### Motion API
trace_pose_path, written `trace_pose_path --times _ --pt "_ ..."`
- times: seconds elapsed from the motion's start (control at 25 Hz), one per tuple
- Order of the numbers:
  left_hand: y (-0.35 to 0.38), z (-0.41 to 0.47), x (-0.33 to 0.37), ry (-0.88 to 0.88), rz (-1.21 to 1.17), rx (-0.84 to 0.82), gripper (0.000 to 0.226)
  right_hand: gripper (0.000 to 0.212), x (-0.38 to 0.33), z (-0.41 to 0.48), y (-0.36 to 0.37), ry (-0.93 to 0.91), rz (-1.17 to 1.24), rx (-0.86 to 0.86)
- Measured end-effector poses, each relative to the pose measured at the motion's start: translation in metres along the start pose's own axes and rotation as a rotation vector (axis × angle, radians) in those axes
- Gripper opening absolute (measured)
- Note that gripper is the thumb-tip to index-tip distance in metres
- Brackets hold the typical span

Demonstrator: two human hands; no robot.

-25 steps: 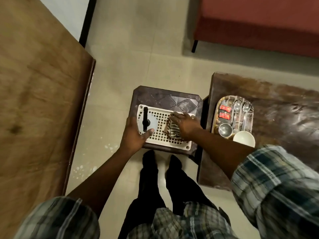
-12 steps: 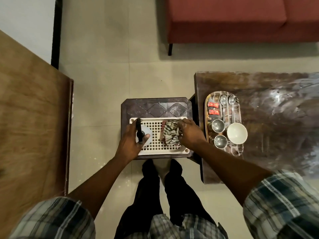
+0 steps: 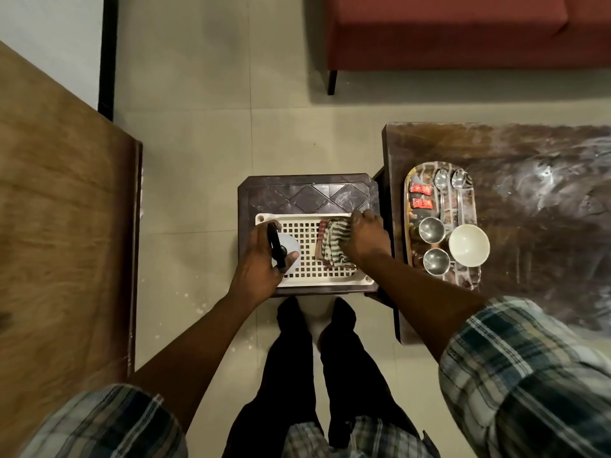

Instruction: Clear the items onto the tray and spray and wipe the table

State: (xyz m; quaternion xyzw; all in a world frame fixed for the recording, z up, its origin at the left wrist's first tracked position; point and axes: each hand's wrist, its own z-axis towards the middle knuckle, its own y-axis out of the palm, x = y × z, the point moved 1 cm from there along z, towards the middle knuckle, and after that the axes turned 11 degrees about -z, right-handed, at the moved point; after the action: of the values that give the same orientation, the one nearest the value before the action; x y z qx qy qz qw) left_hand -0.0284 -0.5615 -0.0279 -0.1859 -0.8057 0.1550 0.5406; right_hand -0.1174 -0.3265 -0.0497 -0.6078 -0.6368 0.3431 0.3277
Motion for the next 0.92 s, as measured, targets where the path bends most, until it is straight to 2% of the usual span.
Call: trace_pose_path --times 0.12,0.24,0.44,0.52,0.64,0.72,0.8,0.92 --pt "0.003 -0.002 0.001 -0.005 -0.003 0.02 0.069 0.073 -0.011 0.001 0.004 0.159 0.211 -0.026" --pt "0.005 -0.002 0.003 -0.015 -0.018 0.025 0.068 0.061 -0.015 0.0 0.001 0.26 0.375 0.042" --pt "0.007 -0.001 0.006 -0.013 -0.024 0.035 0.067 0.038 -0.01 -0.021 0.005 0.232 0.313 0.154" --pt "0.009 -0.001 0.006 -0.019 -0.032 0.042 0.065 0.035 -0.01 -0.026 0.007 0.14 0.285 0.205" --pt "0.008 -0.002 0.006 -0.034 -0.038 0.022 0.062 0.042 -0.012 -0.031 0.009 0.076 0.404 0.075" --pt "0.005 0.002 0.01 -0.06 -0.028 0.006 0.062 0.042 -0.011 -0.031 0.007 0.108 0.587 0.031" --pt "0.004 0.003 0.02 -0.052 -0.034 0.01 0.059 0.042 -0.008 -0.036 0.001 0.158 0.942 0.002" --pt "0.007 0.001 0.051 0.051 -0.038 0.004 0.055 0.042 0.01 -0.055 -0.024 0.283 1.477 -0.073"
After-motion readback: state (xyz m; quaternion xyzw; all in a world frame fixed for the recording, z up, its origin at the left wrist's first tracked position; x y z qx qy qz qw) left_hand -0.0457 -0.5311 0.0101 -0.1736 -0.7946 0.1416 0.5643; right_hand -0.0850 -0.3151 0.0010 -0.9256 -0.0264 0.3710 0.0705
